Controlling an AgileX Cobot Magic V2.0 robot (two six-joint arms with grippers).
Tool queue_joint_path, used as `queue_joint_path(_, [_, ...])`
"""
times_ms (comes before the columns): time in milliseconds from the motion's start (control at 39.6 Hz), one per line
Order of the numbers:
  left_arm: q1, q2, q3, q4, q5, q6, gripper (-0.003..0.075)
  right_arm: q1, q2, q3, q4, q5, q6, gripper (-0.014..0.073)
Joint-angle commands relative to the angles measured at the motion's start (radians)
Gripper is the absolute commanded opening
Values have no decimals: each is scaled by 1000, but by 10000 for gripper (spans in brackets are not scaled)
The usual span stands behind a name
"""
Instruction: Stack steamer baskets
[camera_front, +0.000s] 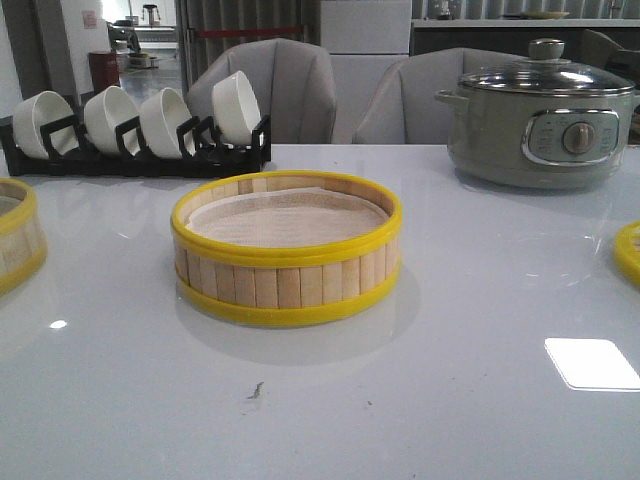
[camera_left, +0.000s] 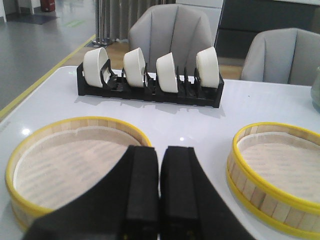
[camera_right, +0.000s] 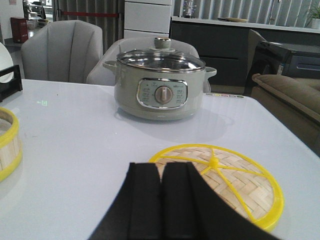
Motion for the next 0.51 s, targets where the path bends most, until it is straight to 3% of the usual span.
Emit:
queue_joint_path(0, [-11, 167, -224, 45, 11, -5, 86, -7, -12, -15, 2, -89, -8, 55])
queue_joint_path(253, [-11, 462, -599, 112, 264, -1, 86, -7, -12, -15, 2, -89, -8, 55])
queue_joint_path(480, [-11, 507, -646, 129, 344, 48, 86, -7, -12, -15, 2, -89, -8, 55])
